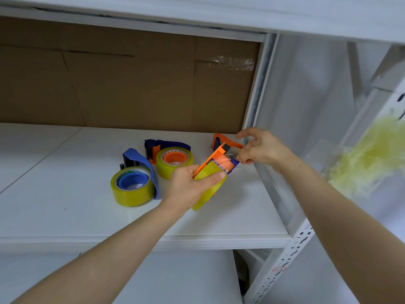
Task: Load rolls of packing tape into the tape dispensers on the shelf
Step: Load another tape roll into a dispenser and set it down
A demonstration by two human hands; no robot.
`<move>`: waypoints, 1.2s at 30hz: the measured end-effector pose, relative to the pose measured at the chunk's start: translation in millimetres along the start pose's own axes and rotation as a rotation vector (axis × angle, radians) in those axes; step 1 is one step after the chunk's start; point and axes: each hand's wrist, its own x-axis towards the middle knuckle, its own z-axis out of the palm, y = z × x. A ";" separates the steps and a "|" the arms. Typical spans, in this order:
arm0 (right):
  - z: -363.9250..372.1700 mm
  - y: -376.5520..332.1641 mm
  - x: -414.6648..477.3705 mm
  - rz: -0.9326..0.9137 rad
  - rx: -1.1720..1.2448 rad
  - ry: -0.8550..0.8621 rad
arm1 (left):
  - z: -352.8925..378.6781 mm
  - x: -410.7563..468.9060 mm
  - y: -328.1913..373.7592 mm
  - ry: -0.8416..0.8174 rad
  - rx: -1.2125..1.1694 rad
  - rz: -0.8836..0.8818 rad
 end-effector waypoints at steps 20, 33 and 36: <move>24.6 6.7 2.7 -0.167 -0.171 0.292 | 5.9 -9.2 4.6 0.073 -0.018 0.071; 18.3 9.8 5.6 -0.222 -0.031 0.301 | -1.0 -7.9 10.3 -0.088 -0.152 -0.045; 15.1 11.1 5.7 -0.198 -0.064 0.283 | -3.9 -6.6 7.8 -0.161 -0.192 -0.060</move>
